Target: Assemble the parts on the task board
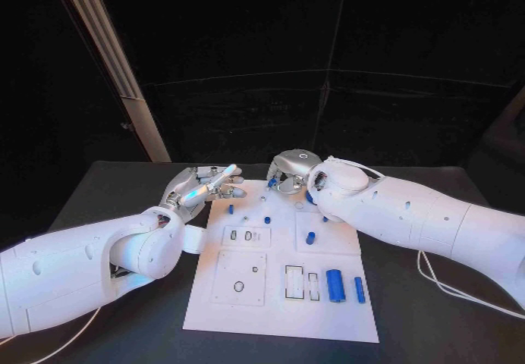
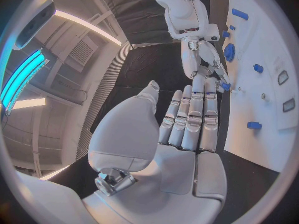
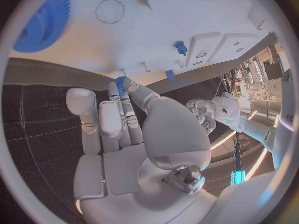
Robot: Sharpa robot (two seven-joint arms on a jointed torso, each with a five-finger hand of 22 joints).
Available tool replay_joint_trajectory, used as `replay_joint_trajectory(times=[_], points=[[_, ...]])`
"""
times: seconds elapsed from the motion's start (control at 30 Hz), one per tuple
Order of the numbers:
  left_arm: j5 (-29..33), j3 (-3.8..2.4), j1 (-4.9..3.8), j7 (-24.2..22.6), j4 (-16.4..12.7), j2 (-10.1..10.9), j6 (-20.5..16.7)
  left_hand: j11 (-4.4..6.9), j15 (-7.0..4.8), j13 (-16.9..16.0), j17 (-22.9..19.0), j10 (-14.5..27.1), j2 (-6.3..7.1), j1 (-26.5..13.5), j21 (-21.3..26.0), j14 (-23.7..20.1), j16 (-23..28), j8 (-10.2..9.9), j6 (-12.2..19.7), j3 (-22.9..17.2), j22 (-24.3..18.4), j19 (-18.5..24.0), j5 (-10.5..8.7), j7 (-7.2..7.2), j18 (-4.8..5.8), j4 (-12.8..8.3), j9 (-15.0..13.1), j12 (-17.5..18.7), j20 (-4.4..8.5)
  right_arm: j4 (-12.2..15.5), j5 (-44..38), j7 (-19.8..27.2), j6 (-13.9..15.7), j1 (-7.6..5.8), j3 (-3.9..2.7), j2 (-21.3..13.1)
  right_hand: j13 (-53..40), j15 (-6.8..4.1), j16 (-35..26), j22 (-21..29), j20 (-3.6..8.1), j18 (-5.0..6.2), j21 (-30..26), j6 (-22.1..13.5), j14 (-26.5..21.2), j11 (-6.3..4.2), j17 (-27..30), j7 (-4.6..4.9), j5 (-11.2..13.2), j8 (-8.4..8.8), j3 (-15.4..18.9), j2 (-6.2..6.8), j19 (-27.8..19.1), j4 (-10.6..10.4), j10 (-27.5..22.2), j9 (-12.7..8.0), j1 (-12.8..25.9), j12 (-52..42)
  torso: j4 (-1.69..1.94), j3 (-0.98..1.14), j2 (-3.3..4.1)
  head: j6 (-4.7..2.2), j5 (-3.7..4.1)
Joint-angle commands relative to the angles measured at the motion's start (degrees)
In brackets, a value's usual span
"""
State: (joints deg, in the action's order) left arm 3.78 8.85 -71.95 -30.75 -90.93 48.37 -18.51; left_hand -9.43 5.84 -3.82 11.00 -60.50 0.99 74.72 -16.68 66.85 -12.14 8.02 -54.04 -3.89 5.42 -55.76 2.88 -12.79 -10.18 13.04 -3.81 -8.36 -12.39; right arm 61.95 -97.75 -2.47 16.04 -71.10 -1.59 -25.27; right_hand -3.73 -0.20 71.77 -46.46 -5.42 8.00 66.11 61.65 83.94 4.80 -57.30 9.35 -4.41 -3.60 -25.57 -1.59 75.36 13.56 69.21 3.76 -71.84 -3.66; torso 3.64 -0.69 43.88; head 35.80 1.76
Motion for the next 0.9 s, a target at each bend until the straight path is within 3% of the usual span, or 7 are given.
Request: replay_joint_trajectory(times=[0.03,0.3,0.9], points=[[-0.31,-0.04,-0.15,-0.07,-0.10,-0.10,0.85,0.00,0.29,0.07,0.09,0.24,-0.54,-0.04,0.35,-0.02,0.21,-0.38,0.18,0.35,-0.04,-0.30,0.12,-0.19,-0.34,-0.08,0.06,0.26,-0.07,-0.18,0.16,0.63,-1.46,-0.15,-0.05,0.36,0.06,-0.03,0.26,-0.06,-0.13,-0.39,0.37,0.15,1.06,0.15,-0.01,-0.07,0.18,-0.12,-0.29,0.09,-0.05,0.02,0.02,0.10,0.36,0.15,-0.02,0.01,0.03,0.19,0.05],[-0.31,-0.04,-0.20,-0.04,-0.05,-0.14,0.91,0.00,0.29,0.07,0.09,0.24,-0.54,-0.04,0.35,-0.02,0.21,-0.38,0.18,0.35,-0.04,-0.30,0.12,-0.19,-0.34,-0.08,0.06,0.26,-0.07,-0.55,0.17,0.59,-3.11,-0.15,-0.04,0.87,0.05,-0.01,0.30,-0.11,-0.15,-0.39,0.44,0.11,1.06,0.18,-0.01,-0.04,0.30,-0.11,-0.38,0.30,-0.09,-0.13,-0.04,0.09,0.49,0.14,0.03,-0.03,0.09,0.26,0.03],[-0.31,-0.04,-0.34,-0.06,0.00,-0.26,1.27,0.00,0.29,0.07,0.09,0.24,-0.54,-0.04,0.35,-0.02,0.21,-0.38,0.18,0.35,-0.04,-0.30,0.12,-0.19,-0.34,-0.08,0.06,0.26,-0.07,-3.40,-0.53,0.67,-3.72,-0.15,-0.02,3.13,0.10,0.15,0.20,-0.18,-0.30,-0.40,0.63,-0.56,0.92,0.39,0.38,0.18,0.57,0.03,-0.89,0.94,-0.35,-0.80,-0.76,0.01,0.81,0.21,0.02,-0.05,0.16,0.26,0.06]])
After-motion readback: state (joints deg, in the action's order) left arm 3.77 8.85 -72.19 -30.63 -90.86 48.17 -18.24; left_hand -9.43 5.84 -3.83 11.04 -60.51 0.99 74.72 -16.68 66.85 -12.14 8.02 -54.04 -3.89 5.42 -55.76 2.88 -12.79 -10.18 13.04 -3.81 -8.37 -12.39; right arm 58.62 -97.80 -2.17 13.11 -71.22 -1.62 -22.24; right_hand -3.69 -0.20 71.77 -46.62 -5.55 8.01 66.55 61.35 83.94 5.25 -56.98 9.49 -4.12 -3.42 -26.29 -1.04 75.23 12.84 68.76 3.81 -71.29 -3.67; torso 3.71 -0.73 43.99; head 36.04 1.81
